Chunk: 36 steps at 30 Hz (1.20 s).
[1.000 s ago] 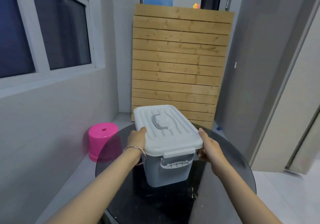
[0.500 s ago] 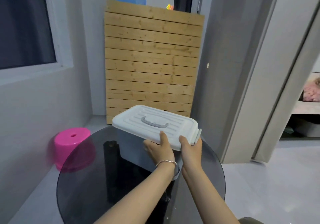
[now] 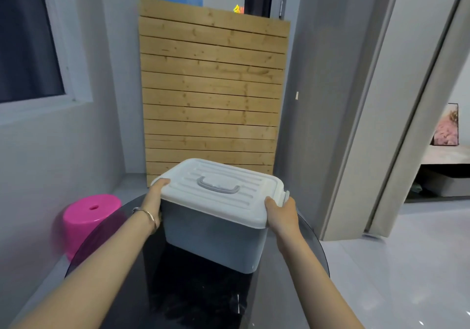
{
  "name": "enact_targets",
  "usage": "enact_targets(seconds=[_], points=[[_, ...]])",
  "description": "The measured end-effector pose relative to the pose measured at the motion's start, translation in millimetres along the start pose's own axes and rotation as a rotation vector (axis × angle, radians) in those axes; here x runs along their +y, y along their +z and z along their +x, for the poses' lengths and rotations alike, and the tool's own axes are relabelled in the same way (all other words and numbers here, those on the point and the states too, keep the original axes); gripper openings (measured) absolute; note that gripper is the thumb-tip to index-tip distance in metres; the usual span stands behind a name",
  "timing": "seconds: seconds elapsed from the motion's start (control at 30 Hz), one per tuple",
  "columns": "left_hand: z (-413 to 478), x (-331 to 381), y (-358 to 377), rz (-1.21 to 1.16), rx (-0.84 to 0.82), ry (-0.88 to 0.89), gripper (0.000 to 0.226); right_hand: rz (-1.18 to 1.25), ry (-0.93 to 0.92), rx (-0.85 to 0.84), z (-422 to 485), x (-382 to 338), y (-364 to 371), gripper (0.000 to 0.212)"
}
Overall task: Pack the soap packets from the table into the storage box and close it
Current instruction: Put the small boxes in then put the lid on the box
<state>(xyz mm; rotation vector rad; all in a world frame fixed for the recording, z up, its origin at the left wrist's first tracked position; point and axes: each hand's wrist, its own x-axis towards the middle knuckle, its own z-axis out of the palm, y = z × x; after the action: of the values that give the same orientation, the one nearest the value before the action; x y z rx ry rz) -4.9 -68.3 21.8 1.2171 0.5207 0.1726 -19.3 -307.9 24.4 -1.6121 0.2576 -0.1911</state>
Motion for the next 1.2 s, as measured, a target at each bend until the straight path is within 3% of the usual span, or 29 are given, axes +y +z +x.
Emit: enact_targets(seconds=[0.2, 0.33, 0.4, 0.47, 0.57, 0.8, 0.97, 1.07, 1.2], points=[[-14.5, -7.2, 3.1, -0.048, 0.054, 0.091, 0.027, -0.260, 0.011, -0.075, 20.8, -9.5, -0.8, 0.051], [1.5, -25.7, -14.8, -0.062, 0.101, 0.097, 0.072, -0.485, -0.035, -0.150, 28.1, -20.4, -4.0, 0.041], [6.3, -35.3, -25.5, -0.075, 0.098, 0.080, 0.082, -0.623, -0.072, -0.189, 33.6, -25.0, -6.9, 0.037], [-21.3, -28.1, -29.9, -0.059, 0.074, 0.087, 0.080, -0.779, -0.141, -0.160, 39.8, -27.3, -4.7, 0.039], [-32.9, -25.5, -39.7, -0.059, 0.016, 0.080, 0.070, -0.882, -0.388, -0.111, 37.4, -32.9, 18.7, 0.047], [-4.3, -10.3, -63.1, -0.056, -0.041, 0.089, 0.043, -0.991, -0.712, -0.580, 8.2, -51.4, 139.3, 0.051], [-10.5, -14.0, -65.0, -0.112, -0.136, 0.105, 0.033, -1.127, -0.739, -0.717, 13.0, -44.4, 182.3, 0.049], [-11.5, -6.0, -59.6, 0.002, -0.154, 0.207, 0.029, -1.131, -0.713, -0.737, 18.7, -40.9, 185.7, 0.050], [-9.9, -1.5, -49.2, 0.163, -0.133, 0.309, 0.040, -1.160, -0.728, -0.744, 22.1, -38.6, 184.7, 0.049]])
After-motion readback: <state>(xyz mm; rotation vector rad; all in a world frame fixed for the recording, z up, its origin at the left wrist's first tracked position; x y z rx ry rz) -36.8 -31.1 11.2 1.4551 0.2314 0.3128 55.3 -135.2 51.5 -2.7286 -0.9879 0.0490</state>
